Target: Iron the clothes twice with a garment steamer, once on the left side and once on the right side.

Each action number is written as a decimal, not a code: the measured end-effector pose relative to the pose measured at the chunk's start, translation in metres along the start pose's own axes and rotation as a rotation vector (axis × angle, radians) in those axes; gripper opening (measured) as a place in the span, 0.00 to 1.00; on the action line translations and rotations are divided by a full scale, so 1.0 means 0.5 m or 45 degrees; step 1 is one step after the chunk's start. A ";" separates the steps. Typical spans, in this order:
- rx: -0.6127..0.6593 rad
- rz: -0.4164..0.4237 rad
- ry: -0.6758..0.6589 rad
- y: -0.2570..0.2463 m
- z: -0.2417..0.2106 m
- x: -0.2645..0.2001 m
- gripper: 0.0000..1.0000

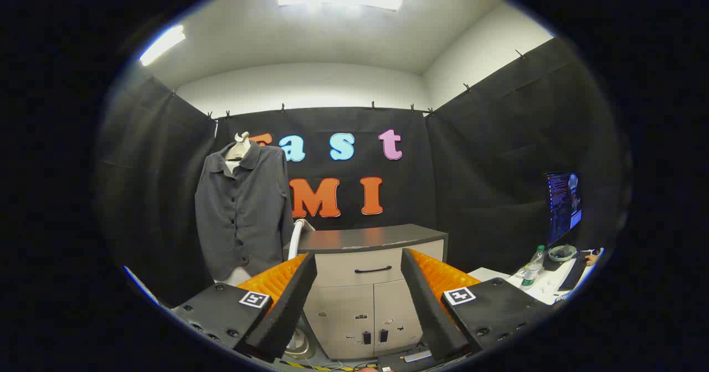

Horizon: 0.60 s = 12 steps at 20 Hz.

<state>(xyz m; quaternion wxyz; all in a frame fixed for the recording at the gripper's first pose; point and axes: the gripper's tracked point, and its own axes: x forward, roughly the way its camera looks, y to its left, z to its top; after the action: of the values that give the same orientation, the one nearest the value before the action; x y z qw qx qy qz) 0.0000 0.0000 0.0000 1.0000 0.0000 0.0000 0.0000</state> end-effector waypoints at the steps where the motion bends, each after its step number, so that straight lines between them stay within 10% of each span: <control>1: -0.001 -0.010 0.007 0.001 -0.006 0.003 0.98; 12: -0.021 -0.048 0.009 0.078 -0.028 0.063 0.98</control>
<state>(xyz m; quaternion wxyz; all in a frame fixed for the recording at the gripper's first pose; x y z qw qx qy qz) 0.0315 0.0391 -0.0139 0.9998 -0.0083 0.0035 -0.0188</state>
